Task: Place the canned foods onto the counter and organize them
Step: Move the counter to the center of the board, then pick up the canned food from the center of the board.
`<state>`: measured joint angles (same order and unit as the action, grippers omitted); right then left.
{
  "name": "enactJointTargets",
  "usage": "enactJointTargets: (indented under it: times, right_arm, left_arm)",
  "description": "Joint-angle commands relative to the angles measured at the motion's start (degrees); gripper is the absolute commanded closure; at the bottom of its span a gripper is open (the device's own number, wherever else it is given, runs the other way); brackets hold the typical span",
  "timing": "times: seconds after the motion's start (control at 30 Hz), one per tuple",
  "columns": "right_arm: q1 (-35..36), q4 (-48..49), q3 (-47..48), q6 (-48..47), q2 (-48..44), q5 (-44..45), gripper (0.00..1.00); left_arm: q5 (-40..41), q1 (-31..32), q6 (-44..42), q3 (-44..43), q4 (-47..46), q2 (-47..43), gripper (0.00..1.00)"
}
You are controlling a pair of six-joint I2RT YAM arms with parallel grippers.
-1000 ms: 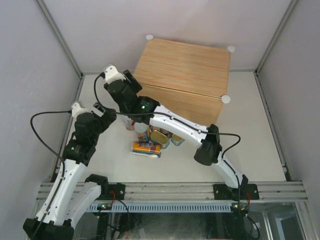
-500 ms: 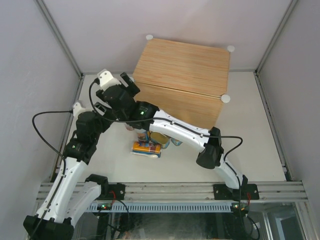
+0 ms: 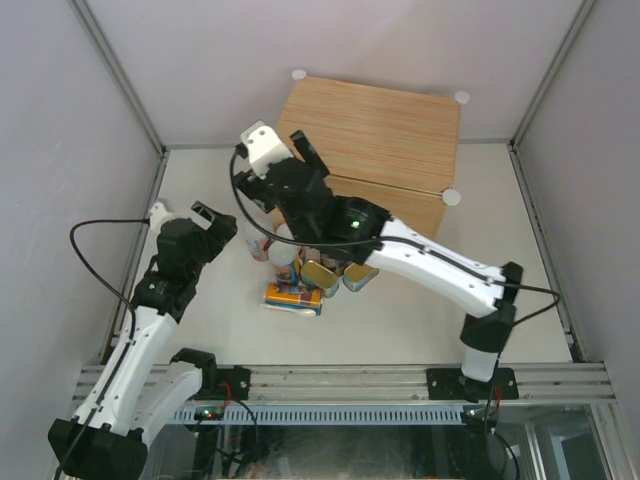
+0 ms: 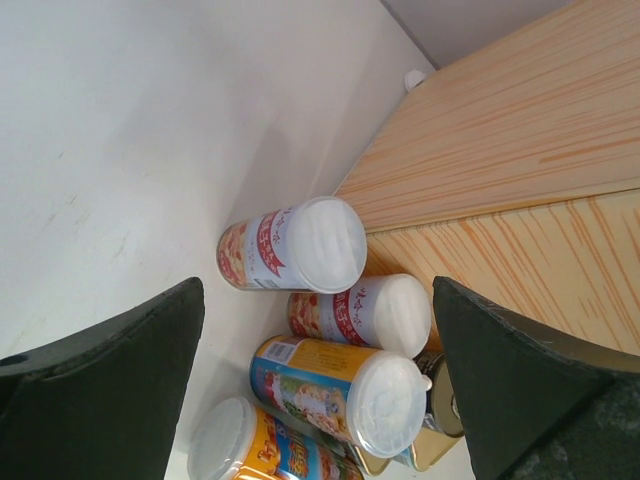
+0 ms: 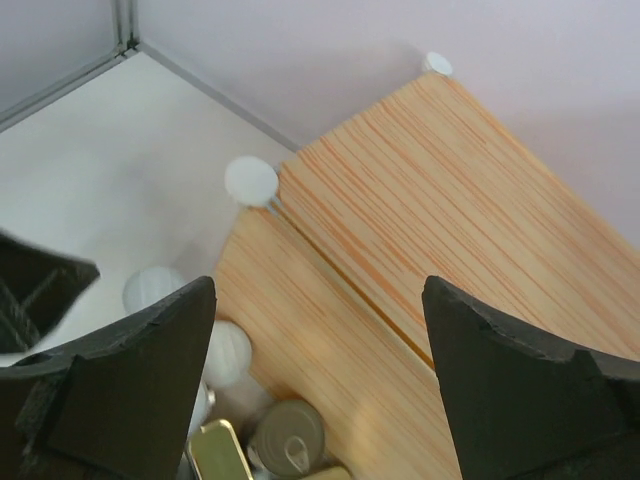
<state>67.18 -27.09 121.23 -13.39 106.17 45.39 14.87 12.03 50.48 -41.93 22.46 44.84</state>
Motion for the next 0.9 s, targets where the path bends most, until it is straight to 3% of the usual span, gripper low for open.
enactJointTargets:
  times: [0.0, 0.37, 0.63, 0.87]
  right_arm:
    - [1.04, -8.02, -6.57, 4.30, -11.13, -7.24, 0.17]
    - [1.82, -19.24, -26.72, 10.42, -26.86, -26.55, 0.20]
    - [1.82, -21.70, -32.16, 7.94, -24.63, -40.81, 0.24]
    - [1.88, -18.40, -34.65, 6.05, -20.91, -47.17, 0.25]
  left_arm:
    - [0.83, -0.28, 1.20, -1.20, -4.05, -0.29, 0.00]
    - [-0.26, -0.18, -0.22, -2.13, -4.53, -1.92, 0.01]
    - [-1.86, -0.20, -0.03, -2.05, -4.18, -3.55, 0.01]
    - [-1.99, -0.22, -0.16, -2.36, -3.09, -4.67, 0.00]
